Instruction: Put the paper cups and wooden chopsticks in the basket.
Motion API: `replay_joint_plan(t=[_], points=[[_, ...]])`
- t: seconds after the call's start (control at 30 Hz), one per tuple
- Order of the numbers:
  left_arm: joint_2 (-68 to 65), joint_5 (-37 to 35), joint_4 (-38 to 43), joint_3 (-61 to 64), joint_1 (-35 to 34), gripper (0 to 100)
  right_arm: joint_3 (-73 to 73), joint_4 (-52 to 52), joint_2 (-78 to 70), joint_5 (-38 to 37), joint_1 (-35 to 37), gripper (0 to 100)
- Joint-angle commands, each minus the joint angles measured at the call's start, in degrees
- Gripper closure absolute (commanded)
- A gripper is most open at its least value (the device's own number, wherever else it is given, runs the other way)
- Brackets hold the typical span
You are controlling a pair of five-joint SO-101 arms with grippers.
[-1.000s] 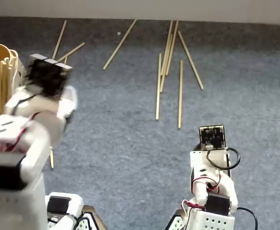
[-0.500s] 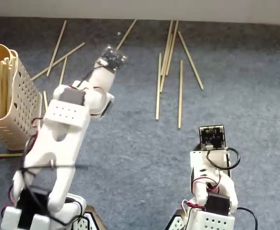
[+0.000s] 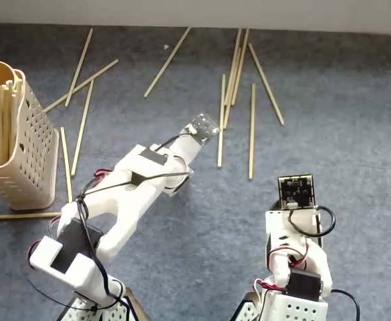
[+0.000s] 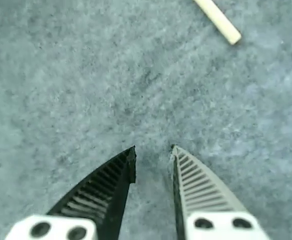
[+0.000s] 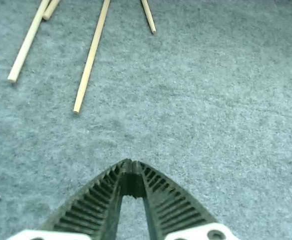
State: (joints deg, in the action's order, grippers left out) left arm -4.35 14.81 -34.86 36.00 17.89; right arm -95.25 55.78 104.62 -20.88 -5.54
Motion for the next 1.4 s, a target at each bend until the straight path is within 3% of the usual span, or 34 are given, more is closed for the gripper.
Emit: replay_joint_plan(t=[0.0,0.27,0.67,0.93,1.03,1.13,1.27,1.37], points=[[-0.13,0.18,2.37,-0.04,0.48,86,-8.04,-0.84,0.04,0.26,0.31,98.8],[0.31,-5.1,2.55,-0.57,-0.4,85,-8.04,-0.84,0.04,0.26,0.31,98.8],[5.14,-5.01,2.11,-1.8,-12.35,85,-8.04,-0.75,0.04,5.01,7.87,98.8],[2.68,-4.66,2.55,5.32,-4.79,85,-8.04,-0.4,0.13,4.75,7.6,98.8],[3.38,-4.92,2.37,4.97,-4.88,85,-8.04,2.68,0.31,4.75,7.78,98.8],[10.24,-5.01,0.88,0.66,-13.14,85,-8.04,4.18,0.31,4.75,7.78,98.8],[24.66,-7.56,-0.62,-10.77,-30.9,85,-8.22,6.99,0.31,4.75,7.78,98.8],[33.45,-9.23,-1.23,-15.6,-35.74,85,-8.22,7.43,0.31,4.75,7.78,98.8]])
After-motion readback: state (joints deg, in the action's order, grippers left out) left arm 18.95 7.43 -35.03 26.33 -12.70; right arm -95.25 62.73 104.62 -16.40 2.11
